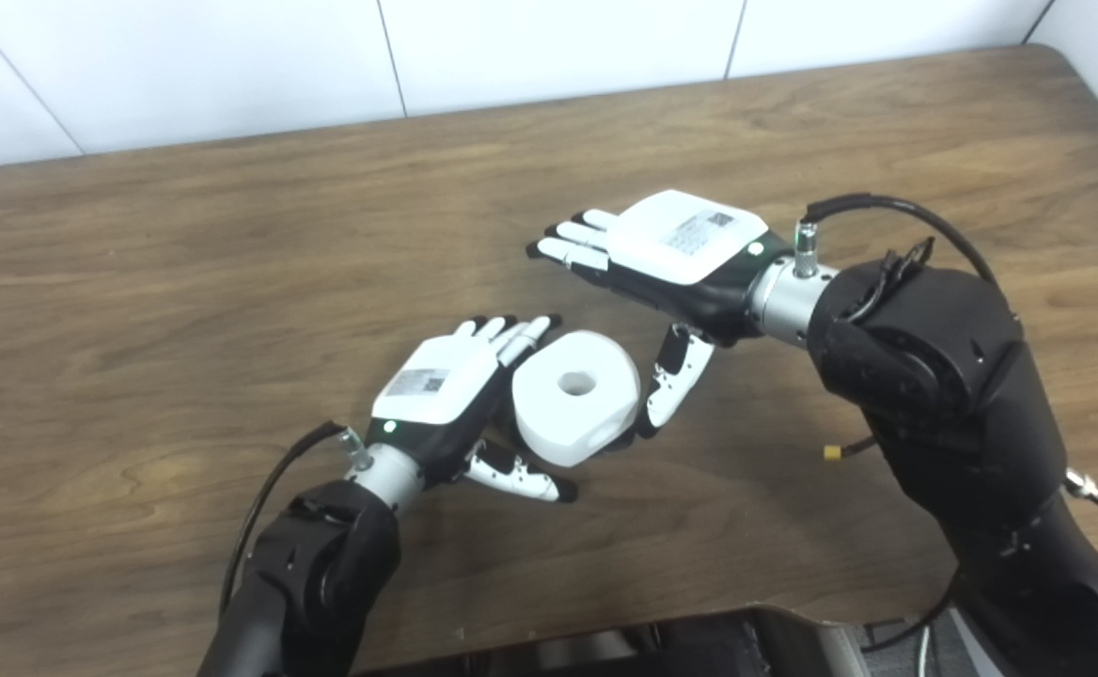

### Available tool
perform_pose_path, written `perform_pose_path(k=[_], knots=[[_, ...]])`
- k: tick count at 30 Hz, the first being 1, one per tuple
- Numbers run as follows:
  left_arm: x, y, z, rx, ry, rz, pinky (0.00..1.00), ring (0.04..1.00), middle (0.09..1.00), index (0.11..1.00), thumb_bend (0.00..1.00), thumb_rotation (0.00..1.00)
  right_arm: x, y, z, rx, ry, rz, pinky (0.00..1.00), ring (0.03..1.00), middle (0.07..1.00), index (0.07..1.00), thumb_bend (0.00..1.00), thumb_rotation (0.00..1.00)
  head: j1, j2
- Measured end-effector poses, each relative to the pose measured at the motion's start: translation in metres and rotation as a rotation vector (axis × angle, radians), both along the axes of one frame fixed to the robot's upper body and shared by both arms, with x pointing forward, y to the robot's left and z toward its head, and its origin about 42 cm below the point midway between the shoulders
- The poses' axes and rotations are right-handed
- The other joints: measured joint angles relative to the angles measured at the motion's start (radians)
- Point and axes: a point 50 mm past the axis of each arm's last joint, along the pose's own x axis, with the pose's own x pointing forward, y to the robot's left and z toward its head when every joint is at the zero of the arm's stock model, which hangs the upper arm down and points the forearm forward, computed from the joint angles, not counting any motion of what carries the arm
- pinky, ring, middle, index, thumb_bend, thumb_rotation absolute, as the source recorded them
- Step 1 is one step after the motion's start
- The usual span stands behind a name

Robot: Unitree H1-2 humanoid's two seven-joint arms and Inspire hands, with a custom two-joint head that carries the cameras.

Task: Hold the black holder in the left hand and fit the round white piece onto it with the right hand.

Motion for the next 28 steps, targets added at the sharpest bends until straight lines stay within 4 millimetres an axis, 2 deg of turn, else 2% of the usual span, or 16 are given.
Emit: perform_pose_path(k=[8,13,22,24,28], knots=[[0.017,0.024,0.008,0.013,0.004,0.098,0.97,0.978,0.947,0.967,0.92,0.29,0.003,-0.001,-0.002,-0.005,0.011,-0.010,0.94,1.000,0.999,1.000,1.00,0.37,0.015,-0.018],[0.023,0.035,0.012,0.010,0.023,0.131,0.95,0.979,0.956,0.973,0.93,0.29,0.004,-0.002,-0.002,-0.007,0.006,-0.018,0.95,1.000,0.991,1.000,1.00,0.38,0.035,-0.026],[0.026,0.059,0.029,-0.040,0.082,0.173,0.91,0.994,0.978,0.997,0.97,0.29,0.005,-0.008,-0.001,-0.011,0.000,-0.030,0.96,1.000,0.991,1.000,1.00,0.39,0.066,-0.038],[0.026,0.067,0.032,-0.066,0.108,0.172,0.93,0.999,0.987,0.999,0.98,0.29,0.007,-0.010,-0.001,-0.017,0.004,-0.034,0.96,1.000,0.992,1.000,1.00,0.39,0.074,-0.043],[0.026,0.085,0.040,-0.138,0.161,0.186,0.89,1.000,0.999,1.000,0.97,0.28,0.010,-0.014,-0.004,-0.024,0.021,-0.044,0.96,1.000,0.996,1.000,1.00,0.39,0.083,-0.049]])
